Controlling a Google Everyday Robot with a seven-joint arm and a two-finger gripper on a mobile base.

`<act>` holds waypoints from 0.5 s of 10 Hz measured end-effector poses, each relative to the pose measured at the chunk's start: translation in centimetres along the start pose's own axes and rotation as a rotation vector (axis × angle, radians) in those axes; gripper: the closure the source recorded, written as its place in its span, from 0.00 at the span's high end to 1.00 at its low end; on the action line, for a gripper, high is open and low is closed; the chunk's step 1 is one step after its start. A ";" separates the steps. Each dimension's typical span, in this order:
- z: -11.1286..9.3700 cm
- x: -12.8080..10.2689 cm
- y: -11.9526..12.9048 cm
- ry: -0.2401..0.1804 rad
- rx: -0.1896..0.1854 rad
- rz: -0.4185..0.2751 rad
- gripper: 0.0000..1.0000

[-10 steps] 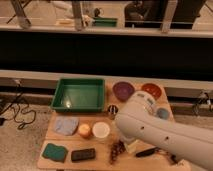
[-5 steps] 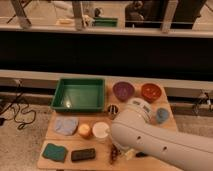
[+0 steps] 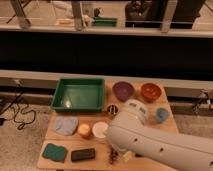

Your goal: Wipe table surface with sponge

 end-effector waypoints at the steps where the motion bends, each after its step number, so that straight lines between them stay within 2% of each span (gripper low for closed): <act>1: 0.4 -1.7 -0.8 0.000 -0.001 -0.032 0.80; 5: 1.7 -9.2 -5.9 -0.013 0.005 -0.158 0.80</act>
